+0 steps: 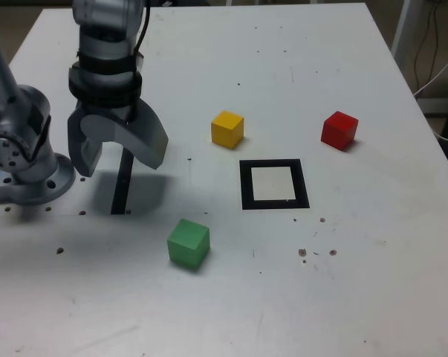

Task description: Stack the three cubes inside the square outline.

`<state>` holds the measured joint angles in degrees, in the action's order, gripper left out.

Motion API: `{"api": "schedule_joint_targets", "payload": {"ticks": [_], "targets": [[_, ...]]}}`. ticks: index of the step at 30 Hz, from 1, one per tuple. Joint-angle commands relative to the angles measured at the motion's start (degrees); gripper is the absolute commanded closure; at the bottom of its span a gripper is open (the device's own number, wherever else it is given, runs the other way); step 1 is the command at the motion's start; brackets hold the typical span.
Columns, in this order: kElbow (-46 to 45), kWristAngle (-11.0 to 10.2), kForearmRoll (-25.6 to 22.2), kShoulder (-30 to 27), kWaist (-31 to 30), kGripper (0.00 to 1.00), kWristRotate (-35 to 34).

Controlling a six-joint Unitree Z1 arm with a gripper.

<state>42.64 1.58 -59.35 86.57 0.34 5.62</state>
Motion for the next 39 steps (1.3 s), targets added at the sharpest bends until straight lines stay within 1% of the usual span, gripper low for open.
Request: {"api": "schedule_joint_targets", "payload": {"ticks": [1,17,24,31,35,39], "targets": [[-0.1,-0.1,-0.1,-0.3,0.0,0.01,0.0],[0.1,0.0,-0.4,-0.2,0.0,0.01,0.0],[1.4,-0.1,-0.8,0.9,0.0,0.01,0.1],[6.5,-0.9,-3.9,2.9,-0.1,0.01,0.1],[11.1,-1.5,-6.4,4.9,-0.1,0.01,0.5],[15.8,-1.7,-8.7,7.0,-0.1,0.01,1.0]]}}
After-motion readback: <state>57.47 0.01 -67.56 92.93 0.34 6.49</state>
